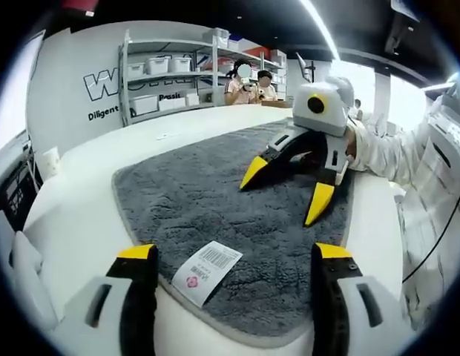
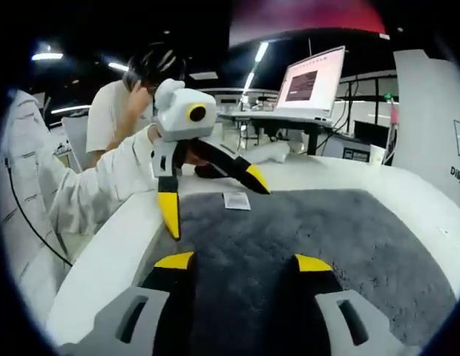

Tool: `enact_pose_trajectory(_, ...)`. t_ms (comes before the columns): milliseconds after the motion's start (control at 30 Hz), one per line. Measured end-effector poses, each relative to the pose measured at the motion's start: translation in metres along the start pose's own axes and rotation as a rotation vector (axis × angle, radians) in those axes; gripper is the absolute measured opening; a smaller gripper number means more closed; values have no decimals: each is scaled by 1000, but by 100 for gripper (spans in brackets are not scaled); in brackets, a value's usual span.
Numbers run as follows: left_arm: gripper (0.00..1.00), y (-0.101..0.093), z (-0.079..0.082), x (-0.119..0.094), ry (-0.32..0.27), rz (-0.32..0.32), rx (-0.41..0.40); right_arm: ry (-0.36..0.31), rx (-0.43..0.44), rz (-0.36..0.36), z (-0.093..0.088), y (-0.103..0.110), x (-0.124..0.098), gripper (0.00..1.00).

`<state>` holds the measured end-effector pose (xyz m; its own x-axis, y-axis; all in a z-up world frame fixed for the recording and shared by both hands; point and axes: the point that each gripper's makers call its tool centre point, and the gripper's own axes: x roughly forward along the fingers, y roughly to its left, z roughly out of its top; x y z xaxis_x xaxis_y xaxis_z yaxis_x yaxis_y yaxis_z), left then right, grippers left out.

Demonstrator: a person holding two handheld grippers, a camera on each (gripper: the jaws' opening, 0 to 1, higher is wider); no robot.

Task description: Open the folded towel by lifting each exposed corner and separating the folded layers until the towel lies flat within the target outline without major curled edges

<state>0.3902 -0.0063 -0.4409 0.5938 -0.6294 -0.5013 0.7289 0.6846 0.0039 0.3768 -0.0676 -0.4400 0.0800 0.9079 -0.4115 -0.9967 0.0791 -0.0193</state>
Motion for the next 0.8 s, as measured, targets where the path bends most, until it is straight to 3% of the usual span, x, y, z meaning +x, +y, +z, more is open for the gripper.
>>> enact_pose_trajectory(800, 83, 1, -1, -1, 18, 5, 4, 48, -26, 35, -23, 0, -50, 49)
